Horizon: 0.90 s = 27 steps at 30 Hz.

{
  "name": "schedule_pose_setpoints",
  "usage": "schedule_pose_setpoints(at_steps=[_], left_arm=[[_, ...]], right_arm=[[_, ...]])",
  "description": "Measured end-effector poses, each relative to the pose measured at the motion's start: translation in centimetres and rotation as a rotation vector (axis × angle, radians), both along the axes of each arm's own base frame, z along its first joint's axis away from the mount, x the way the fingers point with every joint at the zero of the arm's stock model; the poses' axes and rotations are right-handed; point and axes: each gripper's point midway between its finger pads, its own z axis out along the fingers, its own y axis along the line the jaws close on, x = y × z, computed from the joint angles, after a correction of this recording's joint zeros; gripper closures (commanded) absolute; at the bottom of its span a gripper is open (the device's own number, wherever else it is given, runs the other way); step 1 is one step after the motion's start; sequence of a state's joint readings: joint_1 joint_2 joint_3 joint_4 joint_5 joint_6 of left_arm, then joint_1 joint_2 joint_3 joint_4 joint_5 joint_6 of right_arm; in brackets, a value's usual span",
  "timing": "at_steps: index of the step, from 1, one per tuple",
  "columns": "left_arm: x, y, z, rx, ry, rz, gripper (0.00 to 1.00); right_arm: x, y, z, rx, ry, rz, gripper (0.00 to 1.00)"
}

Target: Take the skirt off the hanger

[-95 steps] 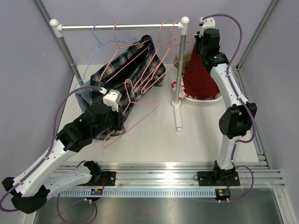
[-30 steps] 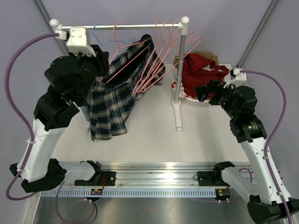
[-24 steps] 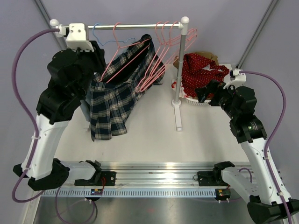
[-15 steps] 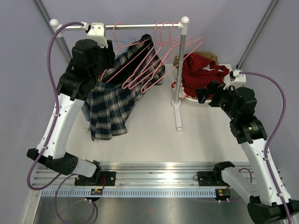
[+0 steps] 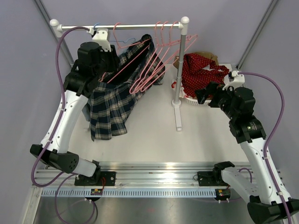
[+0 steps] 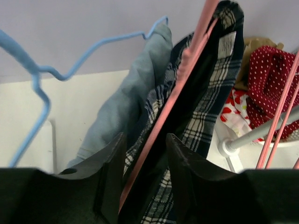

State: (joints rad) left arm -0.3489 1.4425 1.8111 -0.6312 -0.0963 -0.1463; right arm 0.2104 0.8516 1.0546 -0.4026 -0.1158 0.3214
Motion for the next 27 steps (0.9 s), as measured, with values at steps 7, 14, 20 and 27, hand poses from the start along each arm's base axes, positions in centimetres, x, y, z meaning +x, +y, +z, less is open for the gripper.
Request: schedule_pose_setpoints(at_steps=[7, 14, 20, 27], left_arm=[[-0.1, -1.1, -0.6, -0.024, 0.015, -0.045, 1.00], [-0.2, -0.8, -0.2, -0.023, 0.029, -0.037, 1.00], [-2.2, -0.1, 2.9, -0.028, 0.023, -0.037, 1.00], [-5.1, -0.1, 9.7, -0.070, -0.109, -0.067, 1.00]], right_arm=[[0.2, 0.0, -0.6, -0.003, 0.014, 0.000, 0.01], [0.1, 0.3, -0.6, -0.010, 0.011, 0.022, 0.01], [-0.5, 2.5, 4.9, 0.022, -0.096, 0.143, 0.00], [-7.0, 16.3, 16.6, 0.020, -0.329, 0.561, 0.01]])
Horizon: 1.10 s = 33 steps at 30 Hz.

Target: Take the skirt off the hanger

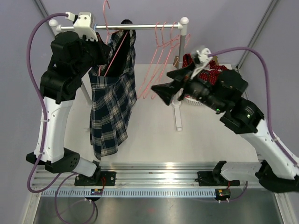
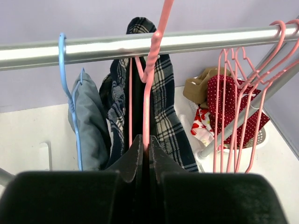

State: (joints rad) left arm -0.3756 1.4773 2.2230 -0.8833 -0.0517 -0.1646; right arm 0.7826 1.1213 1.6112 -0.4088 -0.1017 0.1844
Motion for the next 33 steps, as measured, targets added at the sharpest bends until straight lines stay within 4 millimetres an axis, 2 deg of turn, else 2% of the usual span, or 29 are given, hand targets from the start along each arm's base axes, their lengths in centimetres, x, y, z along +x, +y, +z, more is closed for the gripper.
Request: schedule_pose_setpoints(at_steps=[2, 4, 9, 13, 16, 20, 21, 22, 24, 25, 28, 33], left_arm=[[-0.4, 0.0, 0.1, -0.001, -0.001, -0.005, 1.00], [-0.3, -0.1, -0.5, 0.004, 0.015, -0.005, 1.00], [0.6, -0.6, -3.1, 0.016, 0.085, -0.008, 1.00], [0.9, -1.2, -4.0, 0.005, 0.115, -0.019, 1.00], [0.7, -1.6, -4.0, -0.011, 0.122, -0.031, 1.00], [0.6, -2.0, -3.8, -0.030, 0.121, -0.046, 1.00], [0.6, -2.1, -3.8, -0.034, 0.122, -0.049, 1.00], [0.6, -2.1, -3.7, -0.038, 0.122, -0.051, 1.00], [0.4, -2.3, -3.7, -0.045, 0.123, -0.058, 1.00], [0.4, -2.3, -3.6, -0.048, 0.122, -0.060, 1.00], [0.0, -2.3, -3.2, -0.061, 0.117, -0.066, 1.00], [-0.8, -2.3, -2.5, -0.081, 0.105, -0.076, 1.00]], right_arm=[[-1.9, 4.4, 1.7, -0.012, -0.036, 0.071, 0.01], [-2.6, 7.9, 1.6, -0.033, -0.044, 0.092, 0.01], [-5.1, 17.0, -2.7, -0.170, -0.028, 0.132, 0.01], [-6.7, 22.7, -5.6, -0.252, -0.038, 0.125, 0.01], [-7.4, 24.5, -8.0, -0.303, -0.035, 0.111, 0.01], [-6.6, 24.5, -9.1, -0.317, -0.026, 0.051, 0.02], [-6.3, 24.5, -9.2, -0.311, -0.024, 0.039, 0.07], [-6.1, 24.4, -9.3, -0.309, -0.023, 0.028, 0.23], [-5.8, 24.4, -9.6, -0.307, -0.020, 0.012, 0.39], [-5.8, 24.4, -9.8, -0.309, -0.016, 0.007, 0.49], [-5.6, 24.3, -9.9, -0.302, -0.005, -0.008, 0.65], [-5.7, 24.7, -10.3, -0.291, 0.017, -0.009, 0.79]])
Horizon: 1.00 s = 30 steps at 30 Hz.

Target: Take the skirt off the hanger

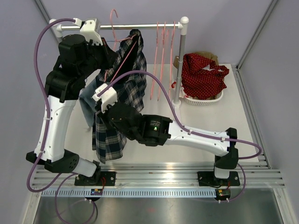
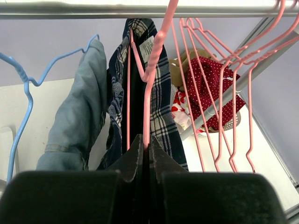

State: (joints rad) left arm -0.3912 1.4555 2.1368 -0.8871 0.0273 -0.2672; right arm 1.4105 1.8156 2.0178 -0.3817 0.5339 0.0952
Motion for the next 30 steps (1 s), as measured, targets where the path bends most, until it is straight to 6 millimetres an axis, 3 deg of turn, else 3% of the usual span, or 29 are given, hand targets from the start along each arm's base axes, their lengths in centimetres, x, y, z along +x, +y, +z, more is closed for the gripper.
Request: schedule_pose_setpoints(at_steps=[2, 5, 14, 17, 19, 23, 26, 30], left_arm=[[-0.1, 0.0, 0.2, -0.007, -0.003, -0.003, 1.00], [-0.2, -0.2, 0.3, -0.017, -0.003, -0.010, 1.00], [-0.4, -0.4, 0.0, -0.020, 0.010, -0.020, 1.00], [-0.5, -0.3, -0.2, -0.012, 0.019, -0.018, 1.00], [-0.4, -0.2, 0.4, -0.019, -0.002, -0.014, 1.00], [-1.6, 0.1, -0.3, -0.004, 0.037, -0.019, 1.00], [-2.5, 0.3, 0.0, -0.006, 0.033, -0.025, 1.00], [-2.9, 0.4, -0.2, -0.003, 0.041, -0.026, 1.00]], right_arm=[[0.0, 0.2, -0.4, -0.001, 0.008, -0.001, 0.84], [0.0, 0.5, -0.7, -0.001, 0.015, -0.007, 1.00], [-1.4, 0.8, -1.7, -0.003, 0.017, -0.016, 1.00], [-3.3, 0.3, -2.8, -0.034, 0.018, -0.022, 1.00], [-5.6, 0.0, -4.0, -0.071, 0.032, -0.003, 1.00], [-9.9, -1.1, -6.6, -0.161, 0.040, 0.020, 1.00], [-11.0, -1.8, -7.3, -0.192, 0.035, 0.002, 1.00], [-10.9, -2.4, -7.2, -0.200, 0.020, -0.026, 1.00]])
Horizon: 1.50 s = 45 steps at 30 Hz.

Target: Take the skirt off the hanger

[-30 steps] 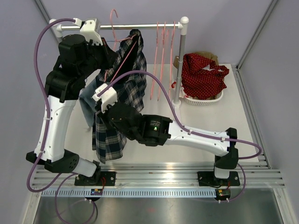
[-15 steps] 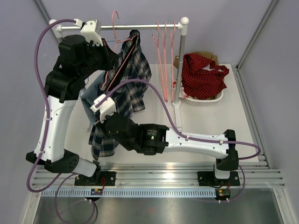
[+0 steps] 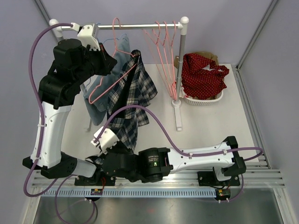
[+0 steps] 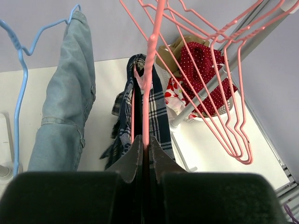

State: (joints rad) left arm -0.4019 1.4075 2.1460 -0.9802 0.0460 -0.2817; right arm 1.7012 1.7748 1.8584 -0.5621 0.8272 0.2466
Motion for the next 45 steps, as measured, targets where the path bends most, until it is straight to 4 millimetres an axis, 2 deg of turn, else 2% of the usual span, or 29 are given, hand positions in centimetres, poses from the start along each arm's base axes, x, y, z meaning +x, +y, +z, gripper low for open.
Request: schedule_pose_setpoints(at_steps=[3, 6, 8, 11, 13, 15, 18, 21, 24, 28, 30, 31, 32, 33, 35, 38, 45], left_arm=[[-0.4, -0.1, -0.7, 0.005, 0.010, -0.017, 1.00], [-1.9, -0.6, -1.7, 0.025, 0.010, -0.060, 1.00], [-3.6, -1.0, -2.3, 0.039, 0.002, -0.099, 1.00], [-6.6, -0.7, -2.7, 0.050, -0.002, -0.144, 1.00], [-8.4, 0.3, -2.5, 0.054, -0.013, -0.148, 1.00], [-9.9, 1.4, -1.9, 0.057, -0.035, -0.135, 1.00], [-11.0, 3.2, -0.7, 0.062, -0.076, -0.081, 1.00], [-11.0, 4.8, 0.3, 0.060, -0.122, -0.005, 1.00], [-10.5, 5.4, 0.4, 0.058, -0.141, 0.041, 1.00], [-9.0, 4.8, -0.6, 0.054, -0.125, 0.059, 1.00], [-8.1, 4.2, -1.5, 0.056, -0.105, 0.059, 1.00], [-7.6, 4.0, -2.0, 0.058, -0.095, 0.059, 1.00], [-7.3, 3.8, -2.5, 0.061, -0.083, 0.059, 1.00], [-6.9, 3.5, -3.0, 0.066, -0.069, 0.059, 1.00], [-6.4, 3.2, -3.6, 0.075, -0.050, 0.059, 1.00], [-6.0, 3.0, -3.6, 0.072, -0.053, 0.060, 1.00], [-5.8, 3.1, -3.0, 0.062, -0.074, 0.067, 1.00]], right_arm=[[0.6, -0.2, 0.3, -0.008, -0.026, -0.015, 1.00], [2.4, -0.2, 0.9, -0.008, -0.039, -0.028, 1.00], [4.6, -0.5, 1.6, 0.001, -0.047, -0.051, 1.00], [8.9, -1.5, 3.0, 0.010, -0.067, -0.117, 1.00], [11.8, -2.7, 4.0, 0.010, -0.086, -0.169, 1.00], [13.1, -3.6, 4.6, 0.009, -0.097, -0.196, 1.00], [12.8, -4.4, 5.3, 0.031, -0.090, -0.196, 1.00], [11.3, -6.7, 4.5, 0.043, -0.058, -0.190, 1.00], [9.4, -10.4, 3.1, 0.029, -0.046, -0.192, 1.00], [7.4, -14.9, 3.3, 0.012, -0.057, -0.237, 1.00], [7.5, -17.5, 3.8, 0.010, -0.061, -0.298, 1.00], [7.9, -19.6, 4.1, 0.006, -0.065, -0.354, 1.00], [8.1, -20.3, 4.3, 0.008, -0.064, -0.374, 1.00], [8.4, -21.9, 4.6, 0.002, -0.071, -0.412, 1.00], [9.0, -24.6, 5.6, 0.007, -0.089, -0.478, 1.00], [9.9, -27.8, 7.8, 0.010, -0.161, -0.539, 1.00], [13.5, -31.6, 14.8, 0.036, -0.359, -0.661, 1.00]])
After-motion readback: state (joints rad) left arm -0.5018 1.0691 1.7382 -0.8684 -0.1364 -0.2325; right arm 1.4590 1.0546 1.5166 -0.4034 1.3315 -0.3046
